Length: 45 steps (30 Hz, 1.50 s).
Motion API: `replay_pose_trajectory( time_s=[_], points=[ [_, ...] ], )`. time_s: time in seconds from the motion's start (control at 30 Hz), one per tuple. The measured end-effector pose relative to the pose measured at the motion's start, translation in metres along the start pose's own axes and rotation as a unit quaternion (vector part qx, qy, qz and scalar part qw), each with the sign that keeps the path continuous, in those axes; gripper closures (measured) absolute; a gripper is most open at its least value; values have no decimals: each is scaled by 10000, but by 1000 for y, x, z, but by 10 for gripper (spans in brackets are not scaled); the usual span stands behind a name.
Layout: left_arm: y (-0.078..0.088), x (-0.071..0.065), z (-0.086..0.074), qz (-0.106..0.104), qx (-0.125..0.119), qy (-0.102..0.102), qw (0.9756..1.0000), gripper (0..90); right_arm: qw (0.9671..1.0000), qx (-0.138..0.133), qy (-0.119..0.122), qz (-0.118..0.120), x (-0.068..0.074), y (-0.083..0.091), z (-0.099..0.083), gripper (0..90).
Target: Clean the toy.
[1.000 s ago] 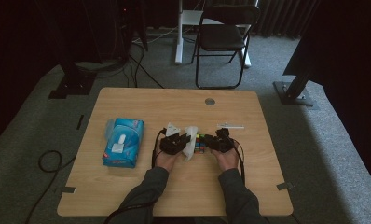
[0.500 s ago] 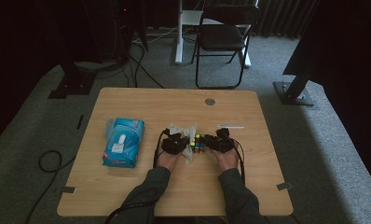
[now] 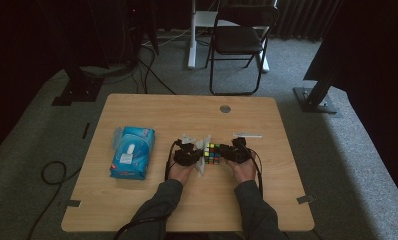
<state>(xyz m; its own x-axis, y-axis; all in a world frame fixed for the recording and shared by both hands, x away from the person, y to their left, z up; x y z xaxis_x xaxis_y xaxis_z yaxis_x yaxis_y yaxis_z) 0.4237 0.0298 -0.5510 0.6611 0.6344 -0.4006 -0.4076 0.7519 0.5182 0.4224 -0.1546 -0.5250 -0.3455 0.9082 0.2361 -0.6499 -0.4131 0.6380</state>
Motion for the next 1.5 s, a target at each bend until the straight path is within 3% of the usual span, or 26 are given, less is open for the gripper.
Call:
replay_pose_trajectory(
  time_s=[0.03,0.1,0.13,0.3,0.37,0.6,0.9,1.07,1.23,1.5],
  points=[
    [2,-1,2,-41,-126,30,9999,870,10000,-1,1,1,0,0,0,611],
    [2,-1,2,-41,-126,30,9999,870,10000,-1,-1,2,0,0,0,611],
    [7,-4,8,-79,-292,-26,9995,869,10000,-2,-2,2,0,0,0,611],
    [3,-2,9,-3,-250,43,9997,869,10000,-10,-5,-26,0,0,0,613],
    [-4,4,7,21,26,201,9998,869,10000,-10,2,-15,0,0,-1,610],
    [-7,6,5,63,242,131,9996,868,10000,-3,-2,13,0,0,-1,610],
    [2,2,13,-79,-199,-55,9998,864,10000,1,-4,20,0,1,-1,611],
    [-4,5,2,-51,181,-4,9998,866,10000,-7,-9,17,0,1,-1,611],
    [-5,6,-6,-43,316,-52,9995,866,10000,-31,-8,6,0,1,-1,612],
    [9,-6,-16,-216,351,-176,9990,865,10000,-38,-21,33,0,1,-2,634]
  ],
)
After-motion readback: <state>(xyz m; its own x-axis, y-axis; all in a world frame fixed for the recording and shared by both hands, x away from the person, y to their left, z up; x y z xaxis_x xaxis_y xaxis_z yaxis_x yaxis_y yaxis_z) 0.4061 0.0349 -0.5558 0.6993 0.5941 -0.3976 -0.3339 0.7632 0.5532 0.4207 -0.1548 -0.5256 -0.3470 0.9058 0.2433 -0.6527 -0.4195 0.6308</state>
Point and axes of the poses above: each handheld gripper's, and its own axes: y roughly backward along the jaws, z roughly out of its top, x roughly to its left, the point moved 3 cm from there along -y, roughly forward along the jaws, and after that the axes turned 13 degrees about -z, right-handed, at the moved point
